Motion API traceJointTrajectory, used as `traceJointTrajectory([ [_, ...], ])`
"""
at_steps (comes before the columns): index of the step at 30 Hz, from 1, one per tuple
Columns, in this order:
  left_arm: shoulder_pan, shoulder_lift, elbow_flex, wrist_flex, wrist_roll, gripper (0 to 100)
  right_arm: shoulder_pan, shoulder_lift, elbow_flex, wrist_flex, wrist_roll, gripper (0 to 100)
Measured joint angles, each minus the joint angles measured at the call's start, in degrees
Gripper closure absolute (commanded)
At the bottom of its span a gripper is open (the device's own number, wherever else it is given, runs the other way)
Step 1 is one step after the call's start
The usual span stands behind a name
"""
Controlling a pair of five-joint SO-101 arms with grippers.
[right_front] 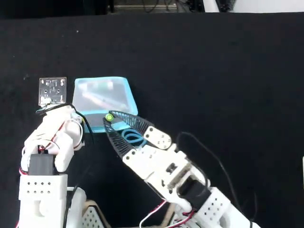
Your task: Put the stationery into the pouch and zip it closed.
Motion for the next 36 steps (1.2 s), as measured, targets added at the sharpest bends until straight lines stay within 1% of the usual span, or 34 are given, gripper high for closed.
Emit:
traceJointTrajectory([
  [3,0.0,0.0,0.0,0.0,0.0,97,0.0,0.0,0.97,5.54,0.09,98.6],
  [8,0.0,0.0,0.0,0.0,0.0,97,-0.26,0.0,0.0,22.59,0.18,97.2],
  [11,0.0,0.0,0.0,0.0,0.0,97,-1.76,0.0,-3.43,31.47,0.18,88.2],
  [14,0.0,0.0,0.0,0.0,0.0,97,-2.81,0.0,-6.24,37.45,0.09,79.6],
  [16,0.0,0.0,0.0,0.0,0.0,97,-3.08,0.0,-8.09,39.65,-1.67,77.4],
  [19,0.0,0.0,0.0,0.0,0.0,97,-2.99,0.0,-11.16,42.37,-5.63,78.8],
  [21,0.0,0.0,0.0,0.0,0.0,97,-1.14,0.0,-12.84,44.75,-7.38,79.7],
  [28,0.0,0.0,0.0,0.0,0.0,97,12.48,-0.18,-14.15,51.08,-8.53,79.5],
  [31,0.0,0.0,0.0,0.0,0.0,97,15.74,-0.18,-14.15,53.27,-7.91,79.4],
  [34,0.0,0.0,0.0,0.0,0.0,97,15.56,-0.18,-12.66,53.63,-3.69,79.4],
  [36,0.0,0.0,0.0,0.0,0.0,97,14.07,-0.18,-10.29,52.84,-0.7,79.4],
])
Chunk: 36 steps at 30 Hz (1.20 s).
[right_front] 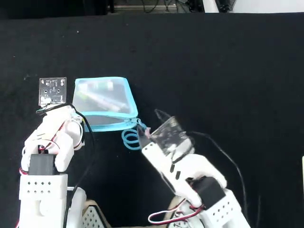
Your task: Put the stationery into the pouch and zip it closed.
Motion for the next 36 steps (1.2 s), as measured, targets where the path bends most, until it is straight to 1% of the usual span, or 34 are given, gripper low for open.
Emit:
traceJointTrajectory([
  [5,-2.99,0.0,0.0,0.0,0.0,97,-3.52,0.0,4.4,-4.57,1.41,79.3],
  [16,-3.52,0.0,0.0,0.0,0.0,97,-3.87,0.0,12.4,-16.7,1.93,79.8],
  [18,-3.52,0.0,0.0,0.0,0.0,97,-3.87,0.0,13.19,-18.9,1.93,82.9],
  [19,-3.52,0.0,0.0,0.0,0.0,97,-3.87,0.0,13.36,-19.43,1.93,87.3],
  [21,-3.52,0.0,0.0,0.0,0.0,97,-3.87,0.0,13.36,-20.04,1.93,98.8],
  [22,-3.52,0.0,0.0,0.0,0.0,97,-3.87,0.0,13.36,-20.13,2.02,98.6],
  [23,-3.52,0.0,0.0,0.0,0.0,97,-3.87,0.0,13.36,-20.13,2.11,96.2],
  [26,-3.6,0.0,0.0,0.0,0.0,97,-2.81,-0.09,13.36,-20.31,2.11,99.0],
  [31,-3.6,0.0,0.0,0.0,0.0,97,0.79,-0.09,11.25,-18.2,2.11,98.8],
  [36,-3.52,0.0,0.0,0.0,0.0,97,1.14,-0.09,10.11,-16.35,2.11,98.8],
])
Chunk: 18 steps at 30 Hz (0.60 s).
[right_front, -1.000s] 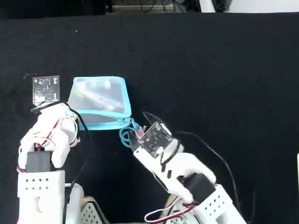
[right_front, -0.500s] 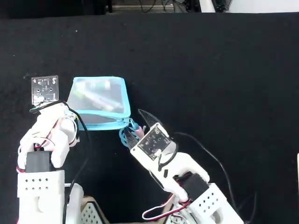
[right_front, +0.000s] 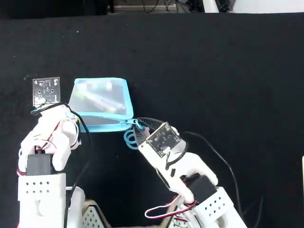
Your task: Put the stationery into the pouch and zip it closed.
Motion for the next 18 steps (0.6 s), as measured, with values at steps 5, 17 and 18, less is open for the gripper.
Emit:
traceJointTrajectory([
  [5,0.0,0.0,0.0,0.0,0.0,97,0.09,0.0,-1.93,0.62,0.09,98.8],
  [17,-0.44,0.0,0.0,0.0,0.0,97,-8.53,6.42,-17.67,7.12,5.27,98.8],
  [18,-0.44,0.0,0.0,0.0,0.0,97,-8.7,8.88,-19.16,7.12,5.71,98.8],
])
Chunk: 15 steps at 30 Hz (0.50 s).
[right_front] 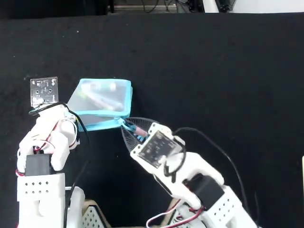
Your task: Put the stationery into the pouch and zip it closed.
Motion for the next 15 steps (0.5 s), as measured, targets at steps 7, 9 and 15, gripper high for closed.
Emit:
traceJointTrajectory([
  [7,0.0,0.09,0.0,-0.09,0.0,97,-0.09,18.02,-12.22,0.0,1.67,98.8],
  [9,0.0,0.09,0.0,-0.09,0.09,97,-0.09,21.1,-14.68,0.0,2.11,98.8],
  [15,0.0,0.09,0.0,-0.09,0.18,97,-0.09,23.21,-19.08,0.26,2.29,98.8],
])
